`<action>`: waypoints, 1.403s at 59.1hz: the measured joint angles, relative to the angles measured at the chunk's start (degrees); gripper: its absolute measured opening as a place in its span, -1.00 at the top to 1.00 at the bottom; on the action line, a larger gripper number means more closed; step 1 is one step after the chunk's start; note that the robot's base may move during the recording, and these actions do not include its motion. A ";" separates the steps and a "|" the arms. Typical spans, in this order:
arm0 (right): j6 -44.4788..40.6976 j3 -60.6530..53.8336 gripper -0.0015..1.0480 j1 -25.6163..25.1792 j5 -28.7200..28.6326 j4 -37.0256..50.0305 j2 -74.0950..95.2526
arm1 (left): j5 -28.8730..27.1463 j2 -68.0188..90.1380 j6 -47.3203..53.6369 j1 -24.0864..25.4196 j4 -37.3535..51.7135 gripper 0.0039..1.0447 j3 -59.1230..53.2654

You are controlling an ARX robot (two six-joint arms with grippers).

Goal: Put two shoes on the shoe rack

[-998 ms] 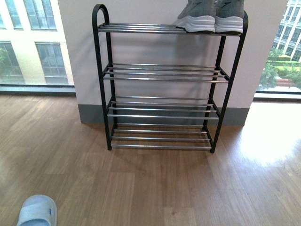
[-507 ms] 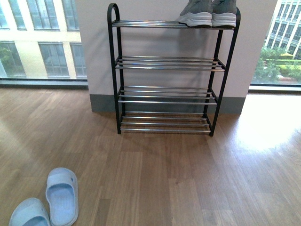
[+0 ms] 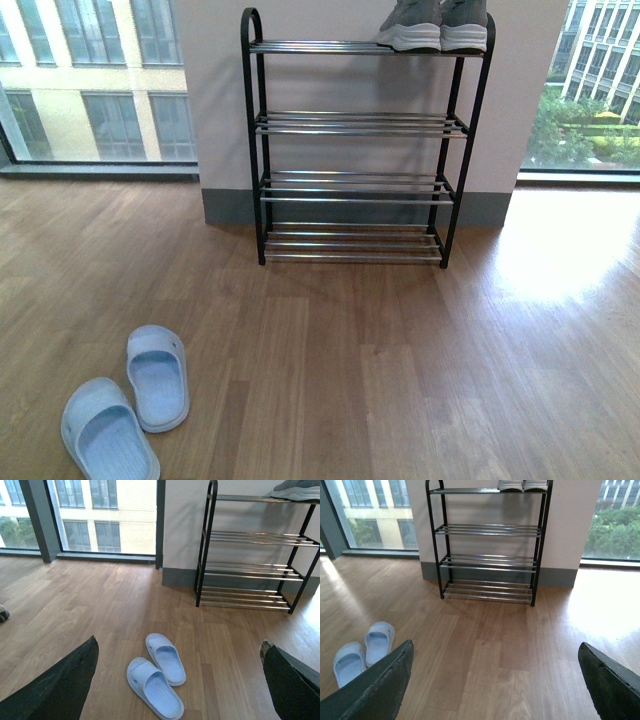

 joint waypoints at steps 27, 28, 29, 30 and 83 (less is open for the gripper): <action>0.00 0.00 -0.82 -0.02 0.02 0.00 -0.02 | 0.07 0.00 0.00 0.00 0.00 -0.83 0.00; 0.00 0.00 -0.82 0.00 0.02 0.00 -0.02 | 0.04 0.00 0.00 0.00 0.00 -0.83 0.00; 0.00 0.00 -0.82 0.00 0.02 0.00 -0.02 | 0.04 0.00 0.00 0.00 0.00 -0.83 0.00; 0.00 0.00 -0.82 0.00 -0.02 -0.02 -0.02 | 0.04 0.00 0.00 0.00 -0.02 -0.83 0.00; 0.00 0.00 -0.82 0.00 -0.17 0.00 0.00 | -0.11 0.00 0.00 0.02 0.00 -0.83 0.00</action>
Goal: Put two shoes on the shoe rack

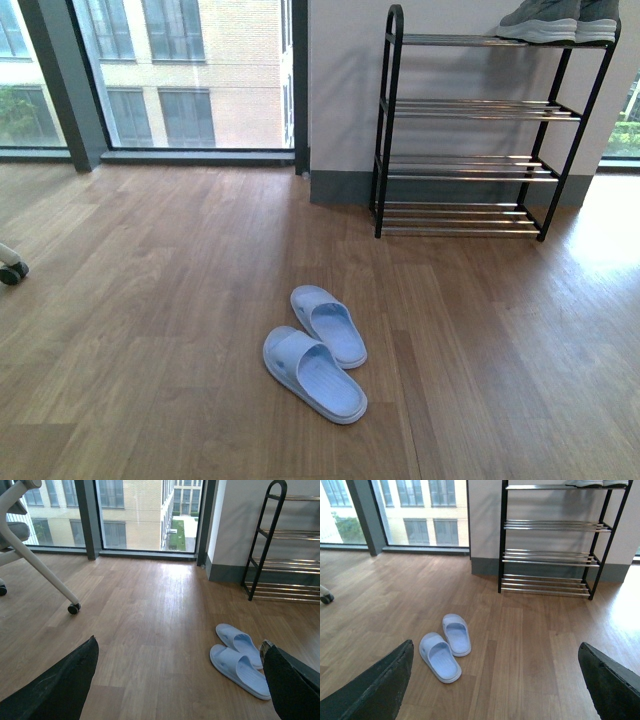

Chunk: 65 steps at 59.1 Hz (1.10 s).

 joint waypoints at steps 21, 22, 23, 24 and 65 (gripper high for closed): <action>0.00 0.00 -0.82 0.00 -0.02 0.00 0.00 | 0.00 0.00 -0.02 0.00 0.00 -0.83 0.00; 0.00 0.00 -0.82 0.00 -0.02 -0.02 -0.02 | 0.00 0.00 0.00 0.00 0.00 -0.83 0.00; 0.00 0.00 -0.82 0.00 -0.02 0.00 -0.02 | 0.00 0.00 0.00 0.00 0.00 -0.83 0.00; 0.00 0.00 -0.82 0.00 -0.02 0.00 -0.02 | 0.00 0.00 0.00 0.00 0.00 -0.83 0.00; 0.00 0.00 -0.82 0.00 -0.02 -0.02 -0.02 | 0.00 0.00 0.00 0.00 0.00 -0.83 0.00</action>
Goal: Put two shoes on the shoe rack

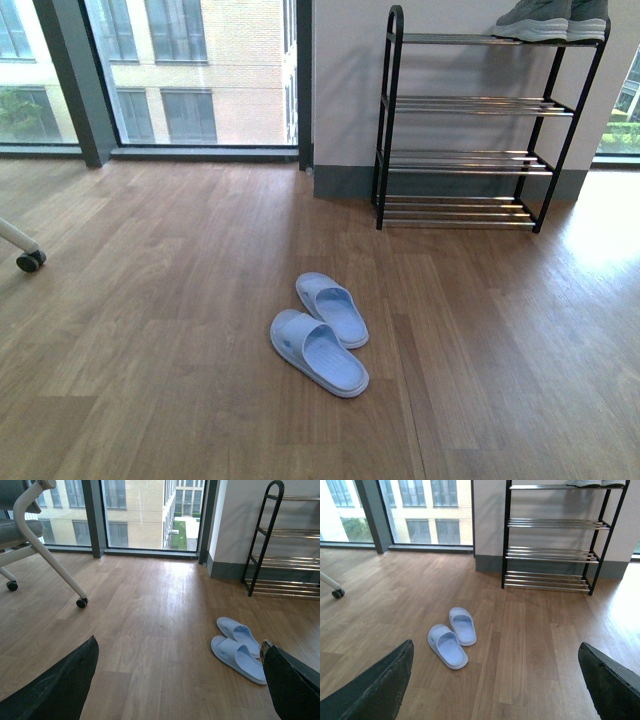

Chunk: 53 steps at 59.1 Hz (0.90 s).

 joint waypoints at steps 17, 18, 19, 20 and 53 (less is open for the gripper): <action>0.00 0.00 -0.82 0.00 -0.15 0.02 0.00 | 0.00 0.00 0.00 0.00 0.00 -0.83 0.00; 0.00 0.00 -0.82 0.00 0.00 0.02 0.00 | 0.11 0.00 0.00 0.00 0.00 -0.83 0.00; 0.00 0.00 -0.82 0.00 0.02 0.00 0.00 | 0.11 0.00 0.00 0.00 0.00 -0.83 0.00; 0.00 0.00 -0.82 0.00 0.02 0.00 0.02 | 0.09 0.00 0.00 0.00 0.00 -0.83 0.00; 0.00 0.00 -0.82 0.02 0.20 -0.02 -0.02 | 0.13 0.00 0.00 0.04 -0.02 -0.83 0.00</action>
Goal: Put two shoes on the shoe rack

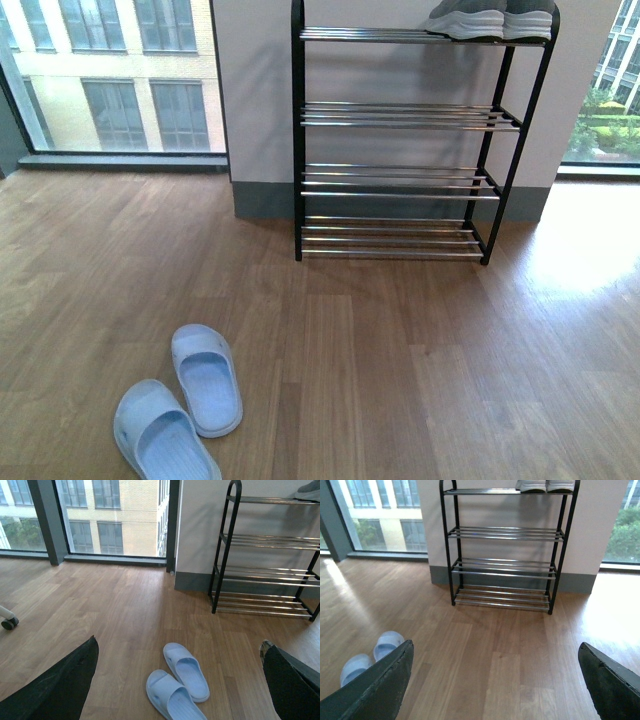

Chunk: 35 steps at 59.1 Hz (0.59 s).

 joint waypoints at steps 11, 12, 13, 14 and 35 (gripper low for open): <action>0.00 0.00 -0.82 0.00 0.04 -0.02 0.00 | 0.02 0.00 0.00 0.00 0.02 -0.83 0.00; 0.00 0.00 -0.82 0.00 0.02 0.00 0.00 | 0.00 0.00 0.00 0.00 0.02 -0.83 0.00; 0.00 0.00 -0.82 0.00 0.00 0.00 0.02 | 0.00 0.00 0.00 0.00 0.00 -0.83 0.00; 0.00 0.00 -0.82 0.00 0.02 0.00 0.02 | 0.00 0.00 0.00 0.00 0.00 -0.83 0.00; 0.00 0.00 -0.82 -0.02 -0.20 0.00 0.04 | -0.17 0.00 0.00 -0.02 0.00 -0.83 0.00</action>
